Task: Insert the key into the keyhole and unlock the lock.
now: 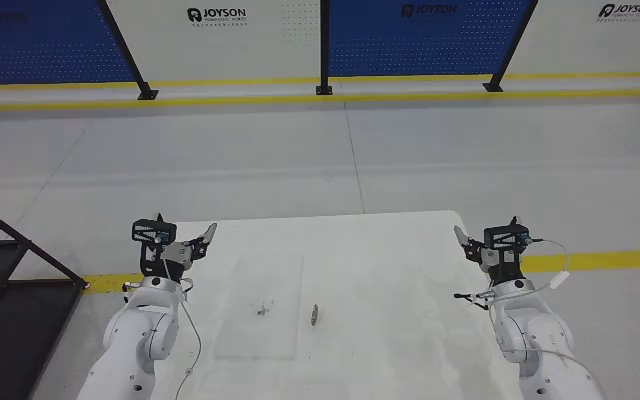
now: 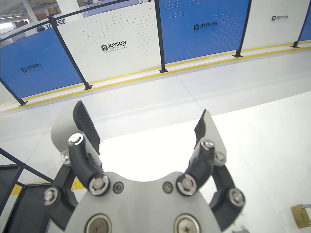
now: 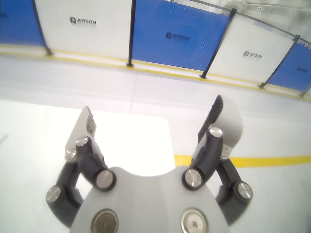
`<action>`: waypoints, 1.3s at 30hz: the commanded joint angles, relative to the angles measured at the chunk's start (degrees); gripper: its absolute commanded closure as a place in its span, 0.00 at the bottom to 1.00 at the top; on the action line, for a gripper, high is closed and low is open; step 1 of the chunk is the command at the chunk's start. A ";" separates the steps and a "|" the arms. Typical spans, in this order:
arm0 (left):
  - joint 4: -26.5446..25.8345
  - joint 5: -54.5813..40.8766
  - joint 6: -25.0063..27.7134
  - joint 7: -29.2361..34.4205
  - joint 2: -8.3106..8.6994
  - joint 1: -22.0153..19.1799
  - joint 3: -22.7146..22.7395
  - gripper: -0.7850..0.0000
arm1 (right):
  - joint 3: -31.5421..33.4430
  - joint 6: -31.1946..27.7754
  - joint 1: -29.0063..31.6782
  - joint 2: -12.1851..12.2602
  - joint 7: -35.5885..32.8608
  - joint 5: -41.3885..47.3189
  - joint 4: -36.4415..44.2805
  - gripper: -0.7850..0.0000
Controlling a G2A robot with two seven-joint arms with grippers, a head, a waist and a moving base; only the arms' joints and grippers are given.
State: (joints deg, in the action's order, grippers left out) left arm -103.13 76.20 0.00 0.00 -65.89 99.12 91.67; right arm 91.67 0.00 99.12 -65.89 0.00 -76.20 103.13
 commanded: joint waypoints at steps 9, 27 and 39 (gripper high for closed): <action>-2.10 -0.91 7.92 3.02 0.41 0.92 0.64 0.00 | 0.00 0.00 0.00 0.00 0.00 0.00 0.00 0.00; -11.90 0.82 35.84 35.47 2.63 11.29 -3.23 0.00 | 0.00 0.00 0.00 0.00 0.00 0.00 0.00 0.00; -2.70 10.97 20.31 38.87 1.04 3.39 -16.57 0.00 | 0.00 0.00 0.00 0.00 0.00 0.00 0.00 0.00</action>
State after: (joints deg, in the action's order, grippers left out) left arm -106.59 86.40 22.28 39.29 -64.69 103.13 75.99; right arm 91.67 0.00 99.12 -65.89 0.00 -76.20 103.13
